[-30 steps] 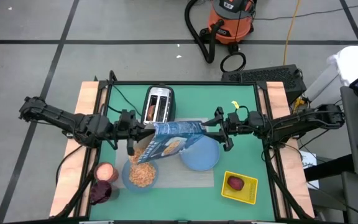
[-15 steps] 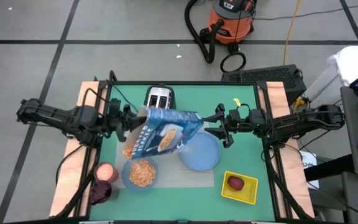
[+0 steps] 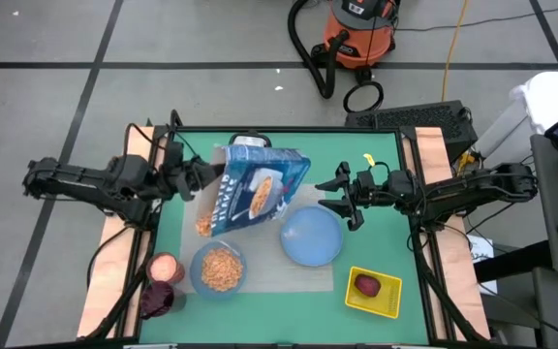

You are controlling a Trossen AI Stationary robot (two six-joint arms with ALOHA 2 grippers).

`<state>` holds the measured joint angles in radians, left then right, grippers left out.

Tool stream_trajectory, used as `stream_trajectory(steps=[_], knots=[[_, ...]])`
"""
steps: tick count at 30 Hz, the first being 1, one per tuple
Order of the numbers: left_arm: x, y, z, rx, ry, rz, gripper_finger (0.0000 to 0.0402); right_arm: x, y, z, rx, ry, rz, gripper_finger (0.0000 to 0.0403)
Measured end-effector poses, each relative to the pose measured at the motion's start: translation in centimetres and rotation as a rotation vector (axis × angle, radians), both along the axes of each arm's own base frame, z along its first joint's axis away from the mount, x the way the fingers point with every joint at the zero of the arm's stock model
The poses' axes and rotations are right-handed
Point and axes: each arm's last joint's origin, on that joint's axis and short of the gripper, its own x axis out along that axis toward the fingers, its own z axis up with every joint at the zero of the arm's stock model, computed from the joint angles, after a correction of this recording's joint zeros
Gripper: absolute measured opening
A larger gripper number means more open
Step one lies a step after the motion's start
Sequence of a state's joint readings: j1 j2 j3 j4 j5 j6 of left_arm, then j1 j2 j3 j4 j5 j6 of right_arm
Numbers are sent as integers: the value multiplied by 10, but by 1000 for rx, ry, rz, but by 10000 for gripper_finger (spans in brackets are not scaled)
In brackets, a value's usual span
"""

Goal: Arrange a breakfast setting
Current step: Pour the cereal into the blue bowl

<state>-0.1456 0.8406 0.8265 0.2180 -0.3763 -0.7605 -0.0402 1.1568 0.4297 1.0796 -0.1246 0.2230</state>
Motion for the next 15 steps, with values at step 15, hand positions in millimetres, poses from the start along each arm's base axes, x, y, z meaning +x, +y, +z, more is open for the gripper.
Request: stream_trajectory(steps=[15], knots=[[14, 17, -6, -94, -10, 76, 3, 0, -3, 0, 22, 1, -88, 192]])
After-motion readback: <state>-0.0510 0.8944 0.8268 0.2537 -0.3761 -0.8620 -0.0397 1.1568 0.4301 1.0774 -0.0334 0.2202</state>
